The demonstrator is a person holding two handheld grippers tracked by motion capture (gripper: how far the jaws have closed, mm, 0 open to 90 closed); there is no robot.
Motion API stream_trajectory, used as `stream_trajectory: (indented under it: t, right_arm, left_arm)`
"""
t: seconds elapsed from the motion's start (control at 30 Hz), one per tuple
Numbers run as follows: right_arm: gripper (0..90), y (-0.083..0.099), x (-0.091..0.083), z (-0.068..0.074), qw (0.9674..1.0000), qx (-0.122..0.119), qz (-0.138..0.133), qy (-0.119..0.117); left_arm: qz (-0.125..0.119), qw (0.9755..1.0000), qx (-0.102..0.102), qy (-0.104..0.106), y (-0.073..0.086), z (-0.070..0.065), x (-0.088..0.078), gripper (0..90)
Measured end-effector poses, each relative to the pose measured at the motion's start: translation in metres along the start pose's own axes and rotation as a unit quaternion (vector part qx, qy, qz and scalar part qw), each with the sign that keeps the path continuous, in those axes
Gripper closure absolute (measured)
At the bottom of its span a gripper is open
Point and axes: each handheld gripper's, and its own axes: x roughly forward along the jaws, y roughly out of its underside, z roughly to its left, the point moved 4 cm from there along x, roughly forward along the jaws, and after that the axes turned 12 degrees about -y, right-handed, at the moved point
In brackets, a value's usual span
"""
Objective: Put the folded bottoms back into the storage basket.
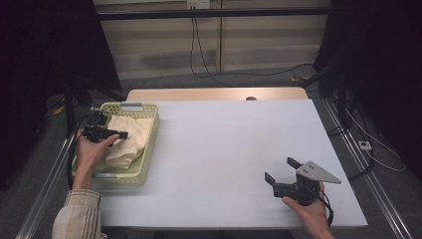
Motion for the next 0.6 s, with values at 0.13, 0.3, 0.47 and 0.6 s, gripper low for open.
stream_trajectory:
  t: [0.13, 0.3, 0.47, 0.6]
  right_arm:
    - [5.0, 0.000, 0.000, 0.000, 1.0000, 0.000, 0.001, -0.001]
    - [5.0, 0.001, 0.000, -0.001, 1.0000, 0.002, 0.001, -0.001]
    - [5.0, 0.001, -0.002, -0.003, 1.0000, 0.006, -0.001, 0.000]
    - [5.0, 0.001, -0.002, -0.003, 1.0000, 0.008, -0.002, -0.001]
  left_arm:
    - [-0.002, 0.9999, 0.012, -0.006, 0.000, 0.001, -0.004, 9.6]
    - [-0.027, 0.9995, 0.016, 0.006, -0.001, -0.002, -0.010, 8.1]
    - [-0.064, 0.9977, 0.018, 0.007, -0.005, -0.005, -0.015, 6.3]
    - [-0.085, 0.9961, 0.016, -0.018, -0.007, -0.007, -0.019, 6.0]
